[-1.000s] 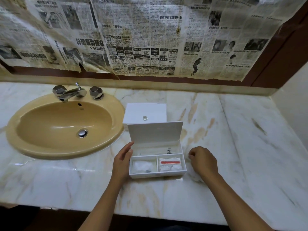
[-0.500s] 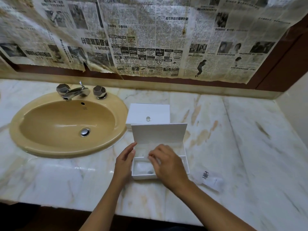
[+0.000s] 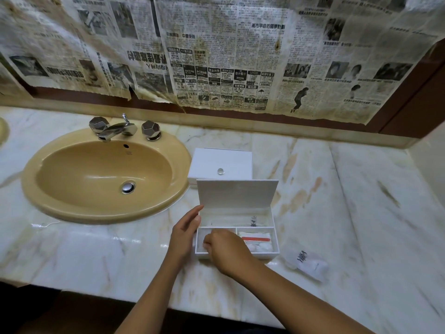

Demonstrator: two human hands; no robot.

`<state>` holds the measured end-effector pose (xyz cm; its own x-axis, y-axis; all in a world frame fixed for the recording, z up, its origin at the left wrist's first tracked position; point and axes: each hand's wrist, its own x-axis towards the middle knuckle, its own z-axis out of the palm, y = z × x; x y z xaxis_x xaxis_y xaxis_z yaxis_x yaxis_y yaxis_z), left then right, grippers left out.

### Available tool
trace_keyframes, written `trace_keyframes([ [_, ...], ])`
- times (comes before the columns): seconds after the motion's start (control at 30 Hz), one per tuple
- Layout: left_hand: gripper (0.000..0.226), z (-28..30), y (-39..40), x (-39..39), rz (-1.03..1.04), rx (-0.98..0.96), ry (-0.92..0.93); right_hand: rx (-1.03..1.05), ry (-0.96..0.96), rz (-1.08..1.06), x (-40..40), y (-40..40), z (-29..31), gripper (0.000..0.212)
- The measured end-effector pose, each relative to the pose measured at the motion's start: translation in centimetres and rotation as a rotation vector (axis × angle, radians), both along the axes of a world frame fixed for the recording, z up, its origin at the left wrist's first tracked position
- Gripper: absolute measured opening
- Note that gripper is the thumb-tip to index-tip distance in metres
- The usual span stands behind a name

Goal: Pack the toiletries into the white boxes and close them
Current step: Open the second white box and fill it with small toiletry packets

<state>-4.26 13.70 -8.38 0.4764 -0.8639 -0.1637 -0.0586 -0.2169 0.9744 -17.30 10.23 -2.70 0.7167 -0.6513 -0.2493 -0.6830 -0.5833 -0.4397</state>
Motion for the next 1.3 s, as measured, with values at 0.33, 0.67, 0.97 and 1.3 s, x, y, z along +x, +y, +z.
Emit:
trace_keyframes([
  [0.33,0.028,-0.2,0.0,0.1,0.000,-0.010,-0.022,0.054,0.235,0.122,-0.2,0.9,0.3,0.067],
  [0.67,0.028,0.0,-0.1,-0.2,0.016,-0.012,-0.010,0.005,0.197,0.092,-0.6,1.3,0.7,0.065],
  [0.97,0.028,0.1,0.0,-0.3,0.029,-0.018,0.012,0.016,0.120,0.075,-1.2,1.1,0.9,0.062],
  [1.3,0.028,0.5,0.0,-0.5,0.047,0.007,0.033,-0.116,-0.238,-0.392,-5.4,-3.7,3.5,0.035],
])
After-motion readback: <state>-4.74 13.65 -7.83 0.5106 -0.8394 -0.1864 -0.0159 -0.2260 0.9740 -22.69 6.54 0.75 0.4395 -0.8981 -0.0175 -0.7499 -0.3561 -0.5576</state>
